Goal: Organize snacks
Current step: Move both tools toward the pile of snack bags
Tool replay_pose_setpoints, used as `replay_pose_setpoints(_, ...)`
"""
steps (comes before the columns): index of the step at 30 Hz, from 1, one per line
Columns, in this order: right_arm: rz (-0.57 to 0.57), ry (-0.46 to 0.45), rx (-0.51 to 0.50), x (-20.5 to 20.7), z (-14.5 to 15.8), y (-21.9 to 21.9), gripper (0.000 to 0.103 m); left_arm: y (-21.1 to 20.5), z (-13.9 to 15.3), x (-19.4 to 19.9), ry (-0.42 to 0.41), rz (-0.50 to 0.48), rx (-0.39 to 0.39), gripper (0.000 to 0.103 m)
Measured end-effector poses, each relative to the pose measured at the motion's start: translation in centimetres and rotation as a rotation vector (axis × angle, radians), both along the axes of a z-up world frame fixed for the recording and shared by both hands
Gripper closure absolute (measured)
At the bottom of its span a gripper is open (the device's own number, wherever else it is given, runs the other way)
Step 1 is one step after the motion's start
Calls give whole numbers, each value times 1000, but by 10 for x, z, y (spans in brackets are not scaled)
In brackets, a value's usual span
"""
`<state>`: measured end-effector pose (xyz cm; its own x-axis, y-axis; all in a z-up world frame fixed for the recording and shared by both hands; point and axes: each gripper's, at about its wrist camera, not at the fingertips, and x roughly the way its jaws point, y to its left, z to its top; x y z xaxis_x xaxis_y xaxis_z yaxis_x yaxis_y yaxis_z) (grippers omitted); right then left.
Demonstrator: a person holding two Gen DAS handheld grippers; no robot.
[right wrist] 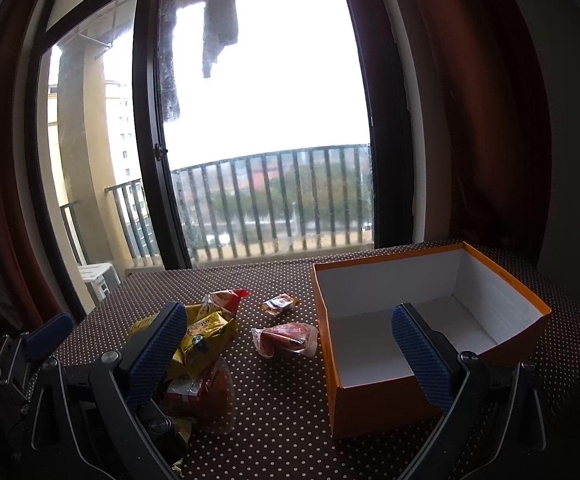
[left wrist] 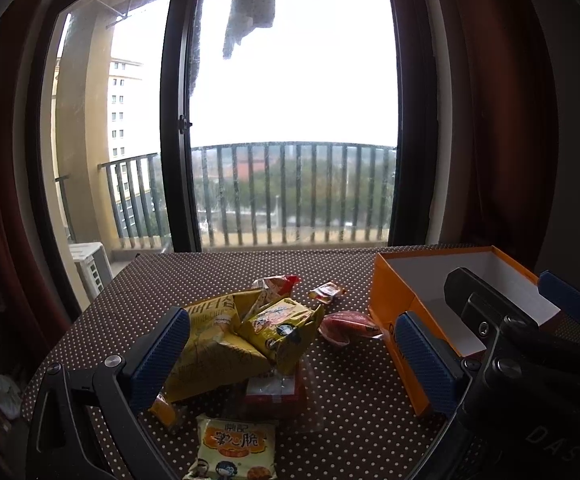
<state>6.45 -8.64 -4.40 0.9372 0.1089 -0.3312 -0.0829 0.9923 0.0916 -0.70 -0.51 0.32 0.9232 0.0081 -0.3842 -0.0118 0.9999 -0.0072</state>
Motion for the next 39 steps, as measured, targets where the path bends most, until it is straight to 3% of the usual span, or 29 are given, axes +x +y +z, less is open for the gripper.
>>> replay_pose_setpoints(39, -6, 5, -14, 2, -2, 4, 0, 3, -4, 1, -7, 5, 3, 1)
